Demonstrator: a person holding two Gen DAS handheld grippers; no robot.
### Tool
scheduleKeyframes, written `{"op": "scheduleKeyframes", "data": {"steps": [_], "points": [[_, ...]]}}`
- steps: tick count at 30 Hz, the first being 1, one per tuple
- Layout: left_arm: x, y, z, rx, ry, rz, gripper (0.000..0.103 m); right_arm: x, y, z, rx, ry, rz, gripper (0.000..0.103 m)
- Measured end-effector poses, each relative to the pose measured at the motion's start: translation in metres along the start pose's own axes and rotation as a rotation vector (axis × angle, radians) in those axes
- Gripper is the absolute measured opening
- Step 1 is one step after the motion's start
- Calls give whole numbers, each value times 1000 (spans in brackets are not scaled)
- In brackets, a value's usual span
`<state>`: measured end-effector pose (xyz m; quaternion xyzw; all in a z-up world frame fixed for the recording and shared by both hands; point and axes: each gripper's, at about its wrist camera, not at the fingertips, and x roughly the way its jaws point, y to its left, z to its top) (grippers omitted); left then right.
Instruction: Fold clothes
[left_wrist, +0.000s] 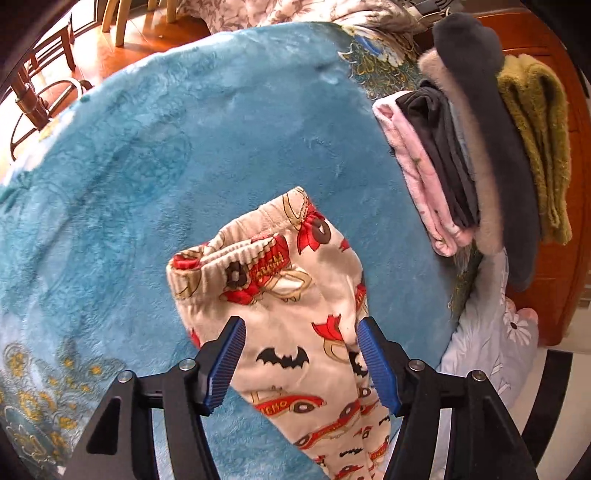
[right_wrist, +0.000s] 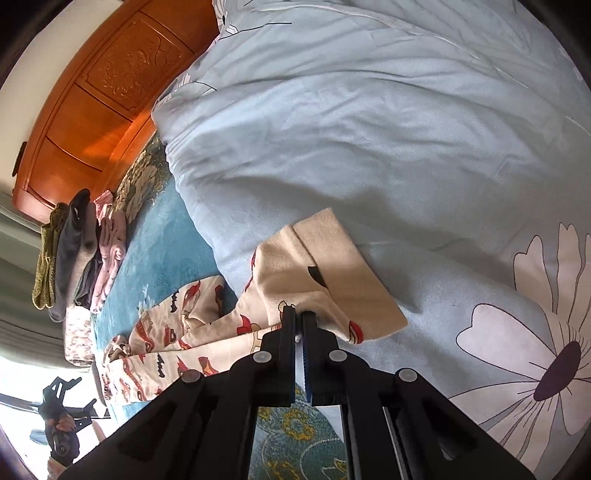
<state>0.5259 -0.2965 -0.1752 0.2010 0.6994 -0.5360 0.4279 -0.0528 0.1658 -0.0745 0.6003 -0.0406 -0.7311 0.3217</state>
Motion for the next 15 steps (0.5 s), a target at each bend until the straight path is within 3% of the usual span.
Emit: {"op": "scheduleKeyframes", "data": {"steps": [5, 11, 15], "points": [[41, 7, 23, -73, 34, 44, 67, 0, 8, -2, 13, -22, -85, 3], [52, -9, 30, -94, 64, 140, 64, 5, 31, 4, -6, -38, -186, 3], [53, -17, 24, -35, 53, 181, 49, 9, 39, 3, 22, -52, -215, 3]]}}
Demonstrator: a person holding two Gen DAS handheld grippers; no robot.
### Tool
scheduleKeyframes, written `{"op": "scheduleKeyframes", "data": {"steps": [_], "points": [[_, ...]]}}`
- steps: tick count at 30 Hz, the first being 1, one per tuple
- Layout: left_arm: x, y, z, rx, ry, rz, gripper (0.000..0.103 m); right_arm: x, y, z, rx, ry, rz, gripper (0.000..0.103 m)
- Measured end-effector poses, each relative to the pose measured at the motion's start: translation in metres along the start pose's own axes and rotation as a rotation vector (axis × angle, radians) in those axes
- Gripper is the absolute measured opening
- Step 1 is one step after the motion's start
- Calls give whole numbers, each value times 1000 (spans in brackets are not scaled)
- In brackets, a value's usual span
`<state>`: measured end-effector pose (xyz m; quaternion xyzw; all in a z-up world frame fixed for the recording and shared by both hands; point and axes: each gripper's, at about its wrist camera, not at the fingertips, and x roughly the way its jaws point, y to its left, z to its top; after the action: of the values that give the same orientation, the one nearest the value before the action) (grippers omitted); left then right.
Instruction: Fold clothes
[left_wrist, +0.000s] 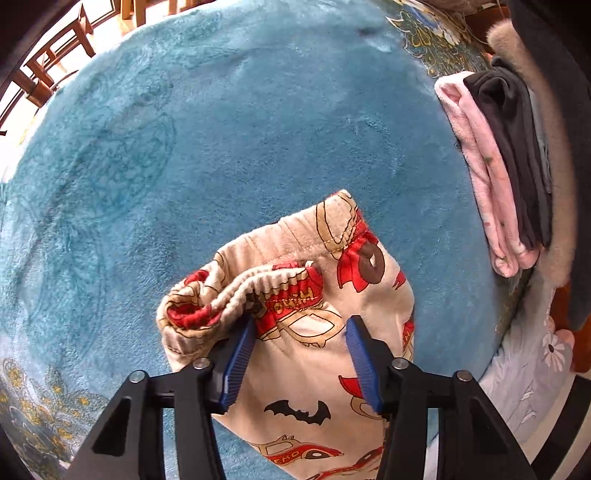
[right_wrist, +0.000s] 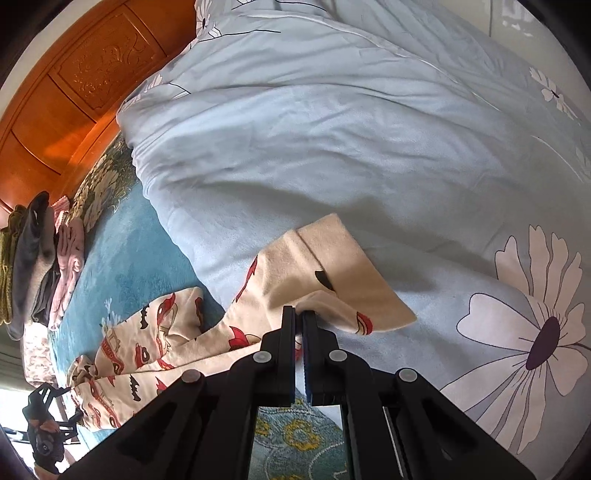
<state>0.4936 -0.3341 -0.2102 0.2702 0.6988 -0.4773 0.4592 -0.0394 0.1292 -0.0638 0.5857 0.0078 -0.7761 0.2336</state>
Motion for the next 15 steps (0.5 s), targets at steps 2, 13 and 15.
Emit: {"op": "scheduleKeyframes", "data": {"steps": [2, 13, 15], "points": [[-1, 1, -4, 27, -13, 4, 40, -2, 2, -1, 4, -6, -6, 3], [-9, 21, -26, 63, 4, -101, 8, -18, 9, 8, -6, -39, -40, 3], [-15, 25, -33, 57, 5, -119, 5, -16, 15, 14, -26, -41, -26, 3]]}}
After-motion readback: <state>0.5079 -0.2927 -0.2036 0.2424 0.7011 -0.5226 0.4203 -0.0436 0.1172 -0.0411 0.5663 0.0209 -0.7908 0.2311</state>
